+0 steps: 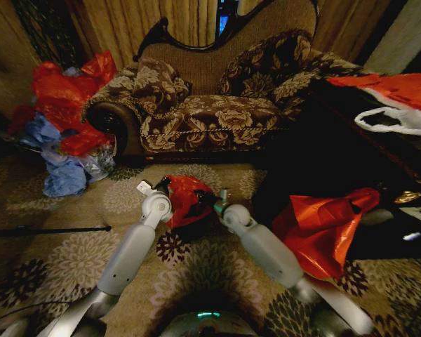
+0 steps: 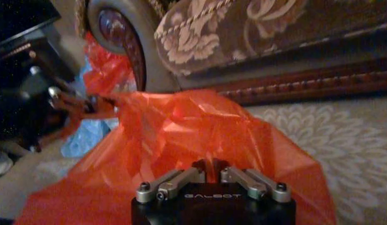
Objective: Place a garbage bag over the trash bin.
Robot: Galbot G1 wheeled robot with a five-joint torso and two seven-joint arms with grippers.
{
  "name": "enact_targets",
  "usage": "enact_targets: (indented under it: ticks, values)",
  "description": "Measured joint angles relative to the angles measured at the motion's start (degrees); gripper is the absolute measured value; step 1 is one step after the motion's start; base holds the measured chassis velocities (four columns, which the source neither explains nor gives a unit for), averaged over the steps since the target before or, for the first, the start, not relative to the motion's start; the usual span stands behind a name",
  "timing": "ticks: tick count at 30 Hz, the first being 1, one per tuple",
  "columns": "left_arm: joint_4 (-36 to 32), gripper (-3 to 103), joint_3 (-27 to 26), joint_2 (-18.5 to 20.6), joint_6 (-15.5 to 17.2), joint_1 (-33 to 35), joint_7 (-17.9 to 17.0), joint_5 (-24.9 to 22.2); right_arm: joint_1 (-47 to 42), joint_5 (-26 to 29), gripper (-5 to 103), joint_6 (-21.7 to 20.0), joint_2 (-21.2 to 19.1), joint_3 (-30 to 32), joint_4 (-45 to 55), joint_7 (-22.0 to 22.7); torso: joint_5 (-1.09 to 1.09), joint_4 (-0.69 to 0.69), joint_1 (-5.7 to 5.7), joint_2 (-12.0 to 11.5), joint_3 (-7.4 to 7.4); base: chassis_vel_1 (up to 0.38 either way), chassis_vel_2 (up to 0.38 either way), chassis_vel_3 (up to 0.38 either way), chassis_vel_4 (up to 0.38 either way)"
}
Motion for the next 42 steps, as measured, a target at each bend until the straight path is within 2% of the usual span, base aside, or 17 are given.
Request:
enact_targets:
  ticks: [2,4,7,11,21,28,30,32,36,39,42]
  values:
    - [0.0,0,-0.1,0.0,0.0,0.0,0.1,0.0,0.9,-2.6,1,0.9,1.6,-0.4,-3.7,-1.0,0.0,-0.01,0.0,0.0,0.0,0.0,0.0,0.0,0.0]
    - [0.0,0,-0.1,0.0,0.0,0.1,0.1,0.1,1.2,-3.6,1,1.2,2.2,-0.4,-5.0,-1.3,0.0,-0.01,0.0,0.0,0.0,0.0,0.0,0.0,0.0]
    - [0.2,0,-0.2,-0.3,0.0,0.4,0.3,0.3,2.8,-8.8,0,3.6,5.4,0.3,-12.0,-3.4,0.0,0.0,0.0,0.0,0.0,0.0,0.0,0.0,0.0]
    - [0.4,0,0.0,-0.4,0.0,0.4,0.3,0.4,3.1,-9.8,0,4.0,6.7,0.3,-14.5,-3.8,0.0,0.0,0.0,0.0,0.0,0.0,0.0,0.0,0.0]
    - [0.8,0,0.5,-1.2,0.0,-0.4,0.0,0.8,0.5,-8.2,0,2.7,6.5,-1.2,-13.3,-3.8,0.01,-0.01,0.0,0.0,-0.01,0.0,0.0,0.0,0.0]
    - [0.9,0,0.5,-1.7,0.2,-0.2,-0.3,1.5,-1.1,-6.0,0,1.0,2.7,-2.7,-4.8,-1.2,0.02,0.0,-0.01,0.0,-0.01,0.0,0.0,0.0,0.0]
    - [1.2,0,0.5,-1.7,0.2,-0.3,-0.3,1.8,-1.8,-5.1,0,-0.9,-0.9,-3.3,1.7,0.5,0.01,-0.01,-0.01,0.0,-0.01,0.0,0.0,0.0,0.0]
    - [1.3,0,0.5,-1.8,0.2,-0.4,-0.3,1.9,-1.9,-4.9,-1,-1.5,-2.0,-3.4,3.6,0.9,0.02,-0.01,-0.01,0.0,-0.01,0.0,0.0,0.0,0.0]
    - [1.8,0,0.8,-1.9,0.2,-0.6,-0.1,2.2,-3.0,-5.0,20,-1.8,-5.3,-3.4,9.7,2.1,0.02,0.0,0.0,0.0,-0.01,0.0,0.0,0.0,0.0]
    - [1.8,0,0.8,-1.7,0.3,-0.7,-0.1,2.1,-3.9,-5.0,25,-1.7,-7.4,-2.7,13.7,3.1,0.01,-0.01,0.0,0.0,-0.01,0.0,0.0,0.0,0.0]
    - [1.8,0,0.7,-1.7,0.3,-0.7,0.1,2.1,-4.4,-5.1,36,-2.1,-8.9,-1.3,16.8,3.1,0.02,-0.02,-0.01,0.0,-0.01,0.0,0.0,0.0,0.0]
